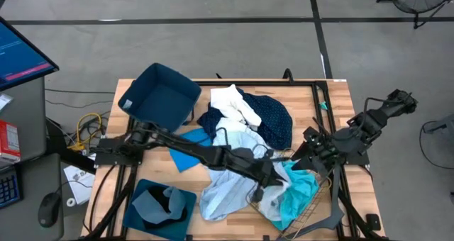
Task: Pick & Place Cloths
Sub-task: Put the light blue shorts into the gold basket
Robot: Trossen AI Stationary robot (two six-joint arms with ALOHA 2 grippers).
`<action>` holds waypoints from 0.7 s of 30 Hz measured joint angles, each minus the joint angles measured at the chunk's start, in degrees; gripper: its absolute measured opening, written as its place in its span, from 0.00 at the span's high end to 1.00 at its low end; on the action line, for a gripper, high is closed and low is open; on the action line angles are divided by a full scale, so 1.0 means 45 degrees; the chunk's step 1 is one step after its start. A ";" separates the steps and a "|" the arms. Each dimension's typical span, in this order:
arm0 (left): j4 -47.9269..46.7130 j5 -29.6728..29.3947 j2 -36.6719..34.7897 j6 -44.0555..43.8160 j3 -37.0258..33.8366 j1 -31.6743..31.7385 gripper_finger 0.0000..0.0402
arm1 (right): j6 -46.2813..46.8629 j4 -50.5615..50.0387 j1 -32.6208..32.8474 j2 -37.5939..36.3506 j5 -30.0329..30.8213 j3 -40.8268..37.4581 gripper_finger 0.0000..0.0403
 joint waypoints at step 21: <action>-0.3450 0.0889 -0.0272 0.0736 0.0454 -0.0039 0.69 | 0.0200 -0.1074 0.0005 0.0693 -0.0348 -0.0005 0.37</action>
